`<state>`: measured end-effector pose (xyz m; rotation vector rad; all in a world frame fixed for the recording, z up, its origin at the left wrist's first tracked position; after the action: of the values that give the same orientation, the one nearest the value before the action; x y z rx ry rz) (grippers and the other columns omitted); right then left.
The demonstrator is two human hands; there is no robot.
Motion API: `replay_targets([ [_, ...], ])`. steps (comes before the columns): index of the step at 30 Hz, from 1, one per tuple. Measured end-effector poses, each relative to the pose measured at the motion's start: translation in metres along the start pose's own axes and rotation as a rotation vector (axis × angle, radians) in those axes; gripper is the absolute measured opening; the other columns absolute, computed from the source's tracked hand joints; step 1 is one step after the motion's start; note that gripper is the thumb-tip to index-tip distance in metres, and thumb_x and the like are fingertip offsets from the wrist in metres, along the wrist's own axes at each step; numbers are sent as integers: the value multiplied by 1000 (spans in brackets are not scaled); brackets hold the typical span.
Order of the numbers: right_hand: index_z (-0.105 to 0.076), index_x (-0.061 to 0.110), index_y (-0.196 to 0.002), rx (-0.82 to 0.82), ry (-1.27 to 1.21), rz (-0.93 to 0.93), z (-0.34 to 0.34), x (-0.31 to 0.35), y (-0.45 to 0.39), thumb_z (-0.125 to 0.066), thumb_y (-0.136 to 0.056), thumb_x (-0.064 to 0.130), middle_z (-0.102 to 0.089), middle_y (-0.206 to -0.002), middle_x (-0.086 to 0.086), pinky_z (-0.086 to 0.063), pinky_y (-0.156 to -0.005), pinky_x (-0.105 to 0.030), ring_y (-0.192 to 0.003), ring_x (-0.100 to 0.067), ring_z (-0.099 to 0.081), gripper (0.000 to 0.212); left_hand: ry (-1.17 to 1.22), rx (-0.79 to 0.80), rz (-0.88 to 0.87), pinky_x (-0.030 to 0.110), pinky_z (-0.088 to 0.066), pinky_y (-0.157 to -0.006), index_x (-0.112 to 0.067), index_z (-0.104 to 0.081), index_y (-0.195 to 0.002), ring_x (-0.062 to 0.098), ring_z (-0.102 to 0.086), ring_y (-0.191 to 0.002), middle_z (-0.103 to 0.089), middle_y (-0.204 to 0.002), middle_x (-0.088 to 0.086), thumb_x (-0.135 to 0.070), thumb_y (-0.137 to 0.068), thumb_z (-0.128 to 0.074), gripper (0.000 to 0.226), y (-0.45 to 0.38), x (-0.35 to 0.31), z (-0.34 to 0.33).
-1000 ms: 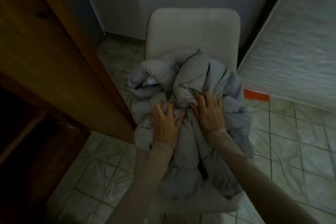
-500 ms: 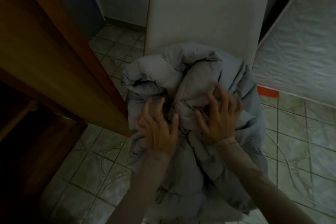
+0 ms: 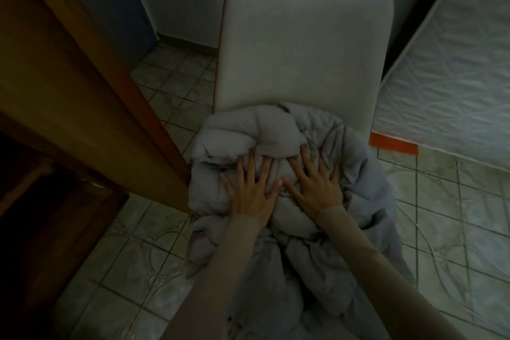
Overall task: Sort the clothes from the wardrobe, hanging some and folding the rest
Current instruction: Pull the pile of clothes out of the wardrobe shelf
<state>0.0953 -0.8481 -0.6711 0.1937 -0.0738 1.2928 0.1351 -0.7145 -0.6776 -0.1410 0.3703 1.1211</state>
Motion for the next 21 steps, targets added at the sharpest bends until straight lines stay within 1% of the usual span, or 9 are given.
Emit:
replay_targets([
  [3,-2,31,-148,46,49,-11,-10,1,3,33,-60,77,-1,-158,-3,-5,-109,-62,-143,-36,-14,105,2,91,41,57,20,-105,-40,35,-128,24,22,-142,39,-140,-9,-75,-52,40,84,5,3,-12],
  [7,14,35,-146,125,82,-13,0,2,3,45,-42,74,16,-157,1,-2,-112,-57,-144,-31,-2,115,-24,133,25,57,16,-106,-39,34,-130,24,25,-141,32,-150,-6,-76,-48,41,89,5,0,-5],
  [8,16,34,-146,142,85,-10,3,3,4,42,-45,75,18,-156,1,-2,-112,-57,-144,-31,-1,111,-38,135,19,58,14,-107,-39,34,-130,23,27,-140,34,-149,-6,-76,-49,40,90,6,-2,0],
  [10,18,33,-145,170,84,-4,12,6,7,20,-71,75,21,-156,0,-1,-112,-57,-144,-32,0,85,-64,135,5,60,9,-109,-39,32,-133,22,31,-137,39,-143,-5,-78,-55,32,87,10,-6,11],
  [11,18,33,-145,184,84,-6,17,7,10,4,-85,69,21,-155,0,0,-112,-58,-144,-32,2,72,-74,144,0,61,8,-110,-38,31,-134,22,31,-137,39,-143,-5,-75,-60,25,83,13,-8,17],
  [13,15,32,-147,231,82,-11,31,9,16,-14,-96,57,21,-156,0,1,-112,-59,-145,-31,5,63,-78,171,-3,60,5,-111,-35,29,-135,25,26,-140,34,-148,-3,-67,-65,17,78,18,-13,32],
  [15,11,32,-148,283,78,-11,49,12,22,-17,-98,53,18,-156,1,1,-111,-61,-145,-28,7,61,-107,205,4,59,0,-114,-29,29,-136,28,21,-142,26,-154,1,-65,-81,5,69,24,-16,50],
  [17,6,33,-149,312,70,-4,73,17,26,-19,-99,50,13,-157,2,2,-111,-61,-145,-23,6,58,-106,246,23,56,-5,-115,-25,23,-143,28,17,-144,20,-156,2,-52,-98,-16,65,29,-19,73],
  [21,-6,32,-149,307,94,44,136,34,25,-22,-100,47,6,-158,1,-2,-113,-59,-145,-20,2,54,-94,273,41,51,-4,-116,-28,11,-148,24,12,-145,15,-157,0,-38,-102,-22,57,36,-33,136],
])
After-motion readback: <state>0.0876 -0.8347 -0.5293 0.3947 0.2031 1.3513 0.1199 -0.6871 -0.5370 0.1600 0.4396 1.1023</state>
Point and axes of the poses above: each hand's wrist, its own y-axis away from the middle knuckle, its own z-axis out of the back of the hand, x = y × z, the point moved 6 cm from there along -y, towards the middle knuckle
